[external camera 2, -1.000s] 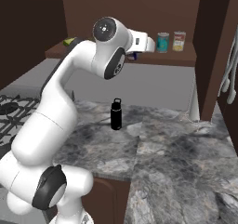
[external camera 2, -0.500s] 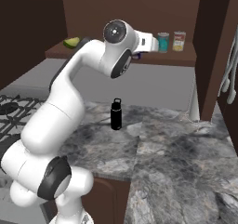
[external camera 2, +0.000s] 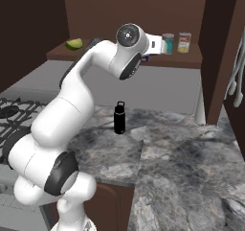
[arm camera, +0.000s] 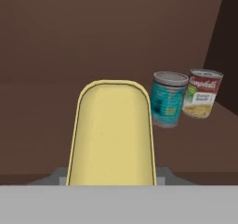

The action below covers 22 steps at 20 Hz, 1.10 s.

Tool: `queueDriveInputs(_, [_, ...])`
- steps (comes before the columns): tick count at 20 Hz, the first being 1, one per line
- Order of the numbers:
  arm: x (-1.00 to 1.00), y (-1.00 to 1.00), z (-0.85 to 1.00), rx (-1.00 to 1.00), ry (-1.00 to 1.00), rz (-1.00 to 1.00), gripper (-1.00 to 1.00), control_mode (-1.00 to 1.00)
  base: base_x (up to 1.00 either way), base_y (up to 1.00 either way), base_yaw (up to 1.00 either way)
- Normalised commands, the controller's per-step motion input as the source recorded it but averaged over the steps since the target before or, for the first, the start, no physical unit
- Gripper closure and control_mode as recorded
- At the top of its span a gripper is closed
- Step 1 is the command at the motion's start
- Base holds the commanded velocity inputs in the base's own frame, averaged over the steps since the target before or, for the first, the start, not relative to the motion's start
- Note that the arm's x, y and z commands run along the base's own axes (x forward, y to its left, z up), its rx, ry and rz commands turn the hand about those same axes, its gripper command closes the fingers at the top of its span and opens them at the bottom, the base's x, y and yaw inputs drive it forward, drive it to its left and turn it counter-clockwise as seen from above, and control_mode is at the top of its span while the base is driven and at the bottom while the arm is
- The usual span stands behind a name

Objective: Pick the cans from the counter and place them in their designated side in the cabinet.

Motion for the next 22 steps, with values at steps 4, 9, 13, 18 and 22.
queueDriveInputs(4, [0.23, -0.07, -0.02, -0.01, 0.00, 0.00, 1.00, -1.00, 0.00, 0.00, 0.00])
queueDriveInputs(9, [0.24, -0.06, -0.02, -0.01, 0.00, 0.00, 1.00, -1.00, 0.00, 0.00, 0.00])
queueDriveInputs(13, [0.25, -0.02, -0.04, -0.01, 0.01, 0.00, 1.00, -1.00, 0.00, 0.00, 0.00])
queueDriveInputs(18, [0.31, -0.05, -0.05, -0.02, 0.03, 0.00, 1.00, -1.00, 0.00, 0.00, 0.00])
queueDriveInputs(22, [0.37, -0.06, -0.04, -0.02, 0.06, 0.00, 1.00, -1.00, 0.00, 0.00, 0.00])
